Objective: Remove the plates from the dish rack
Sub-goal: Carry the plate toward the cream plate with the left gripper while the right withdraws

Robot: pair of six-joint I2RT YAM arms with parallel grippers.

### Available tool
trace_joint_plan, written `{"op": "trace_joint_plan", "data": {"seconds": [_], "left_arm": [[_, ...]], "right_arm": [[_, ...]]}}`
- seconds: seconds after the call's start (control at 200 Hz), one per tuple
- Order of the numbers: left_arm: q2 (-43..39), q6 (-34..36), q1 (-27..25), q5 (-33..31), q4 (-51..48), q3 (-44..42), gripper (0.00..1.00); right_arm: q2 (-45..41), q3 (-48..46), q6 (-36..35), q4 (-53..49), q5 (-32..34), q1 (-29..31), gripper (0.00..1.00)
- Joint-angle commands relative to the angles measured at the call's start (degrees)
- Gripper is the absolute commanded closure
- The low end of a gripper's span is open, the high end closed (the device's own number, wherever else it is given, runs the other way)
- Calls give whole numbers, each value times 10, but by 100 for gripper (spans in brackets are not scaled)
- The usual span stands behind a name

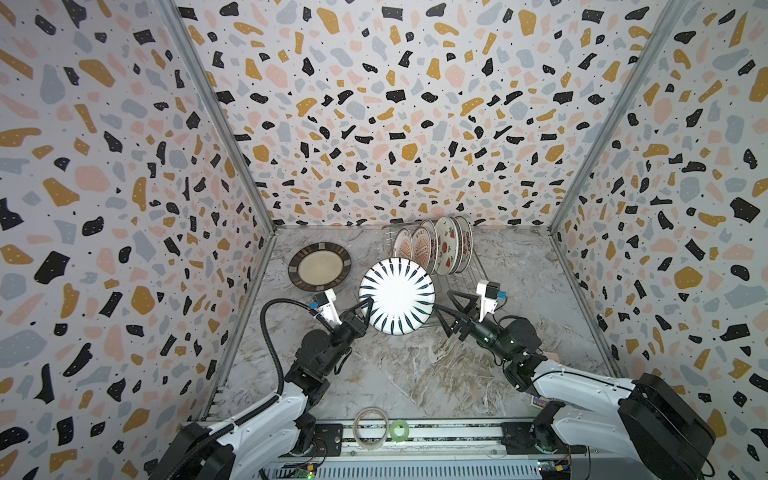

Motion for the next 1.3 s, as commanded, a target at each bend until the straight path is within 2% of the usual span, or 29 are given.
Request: {"op": "trace_joint_plan", "data": {"seconds": [0.0,0.075,0.23,0.375,0.43,0.516,0.611,0.681,0.836,1.021,1.111,1.296], "left_arm": [[-17,-34,27,-12,116,41,100],[-20,-45,50,-36,103,39,100],[-7,-74,92,-65,110,36,100],[22,-98,122,-83,126,37,100],[31,-106,130,-92,127,37,100],[45,-117,144,-102,128,35,100],[53,-130,170,-97,123,37,100],[53,-141,193,-89,120,38,100],[43,-143,226,-120,56,55,100],[67,-171,273,-106,58,69,100],[83,-173,281,-112,43,89,100],[112,-164,290,-136,16,117,100]], "right_arm": [[-15,-5,-66,8,39,26,1],[-11,0,-81,-3,74,40,1],[17,24,-93,-14,79,54,1],[60,99,-128,-81,93,79,1],[79,129,-149,-103,117,95,1],[113,156,-200,-86,205,131,1],[153,180,-244,-61,234,154,1],[181,222,-244,-95,227,154,1],[229,290,-255,-140,217,159,1],[296,380,-232,-212,184,158,1],[331,435,-226,-260,175,160,1],[375,486,-227,-283,181,164,1]]}}
